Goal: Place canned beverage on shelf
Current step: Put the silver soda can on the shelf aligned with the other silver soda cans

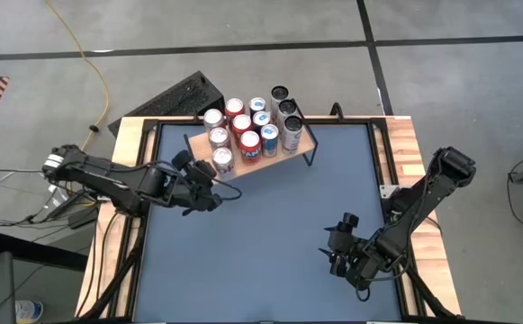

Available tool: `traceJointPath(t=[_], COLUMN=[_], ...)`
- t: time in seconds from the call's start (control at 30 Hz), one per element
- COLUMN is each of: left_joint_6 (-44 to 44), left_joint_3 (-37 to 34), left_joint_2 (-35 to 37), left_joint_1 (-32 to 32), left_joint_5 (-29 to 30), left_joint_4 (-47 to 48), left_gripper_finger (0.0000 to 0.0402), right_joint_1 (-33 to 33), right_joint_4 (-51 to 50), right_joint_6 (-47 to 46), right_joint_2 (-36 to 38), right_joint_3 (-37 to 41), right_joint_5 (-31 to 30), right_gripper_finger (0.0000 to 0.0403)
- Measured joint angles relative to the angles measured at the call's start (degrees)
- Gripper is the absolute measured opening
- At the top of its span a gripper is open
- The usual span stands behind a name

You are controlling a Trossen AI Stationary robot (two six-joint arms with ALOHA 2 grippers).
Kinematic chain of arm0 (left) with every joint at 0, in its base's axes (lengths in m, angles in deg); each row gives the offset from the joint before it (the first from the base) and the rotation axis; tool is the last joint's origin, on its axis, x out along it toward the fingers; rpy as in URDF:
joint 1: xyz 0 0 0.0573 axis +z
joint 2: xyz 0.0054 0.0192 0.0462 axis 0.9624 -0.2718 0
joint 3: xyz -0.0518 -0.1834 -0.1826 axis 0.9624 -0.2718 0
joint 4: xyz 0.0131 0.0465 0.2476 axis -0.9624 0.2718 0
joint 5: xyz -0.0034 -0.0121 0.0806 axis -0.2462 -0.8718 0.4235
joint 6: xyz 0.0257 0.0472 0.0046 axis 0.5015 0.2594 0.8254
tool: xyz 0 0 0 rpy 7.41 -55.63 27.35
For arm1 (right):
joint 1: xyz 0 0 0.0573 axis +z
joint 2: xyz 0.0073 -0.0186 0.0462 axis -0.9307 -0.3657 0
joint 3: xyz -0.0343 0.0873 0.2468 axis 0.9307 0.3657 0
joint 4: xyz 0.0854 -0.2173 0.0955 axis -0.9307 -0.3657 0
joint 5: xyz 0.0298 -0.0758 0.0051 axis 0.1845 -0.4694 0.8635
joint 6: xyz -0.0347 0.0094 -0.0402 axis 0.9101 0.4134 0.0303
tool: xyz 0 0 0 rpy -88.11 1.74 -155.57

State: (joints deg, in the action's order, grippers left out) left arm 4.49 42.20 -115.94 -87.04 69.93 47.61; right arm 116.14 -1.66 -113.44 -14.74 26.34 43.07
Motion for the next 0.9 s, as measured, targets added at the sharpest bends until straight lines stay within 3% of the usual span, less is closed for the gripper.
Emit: traceJointPath(t=[0.37, 0.53, 0.7, 0.9], left_joint_6=[7.98, 6.41, 1.92, 1.21], left_joint_3=[0.0, 0.0, 0.0, 0.0], left_joint_2=[-0.13, -0.1, -0.1, -0.1], left_joint_1=[1.72, 2.07, -0.68, -6.01], left_joint_5=[-0.44, -1.69, -6.03, -6.16], left_joint_4=[-6.49, -5.82, -5.88, -11.71], left_gripper_finger=[0.0, 0.0, 0.0, 0.0], right_joint_1=[0.37, 0.83, 0.9, 0.61], right_joint_4=[-0.02, -0.02, -0.01, 0.14], right_joint_6=[-0.99, -1.86, -2.03, -1.55], right_joint_2=[0.0, 0.01, 0.01, 0.0], right_joint_3=[0.0, 0.0, 0.0, 0.0], right_joint_5=[0.01, 0.08, 0.09, -0.09], right_gripper_finger=[0.0292, 0.0292, 0.0292, 0.0292])
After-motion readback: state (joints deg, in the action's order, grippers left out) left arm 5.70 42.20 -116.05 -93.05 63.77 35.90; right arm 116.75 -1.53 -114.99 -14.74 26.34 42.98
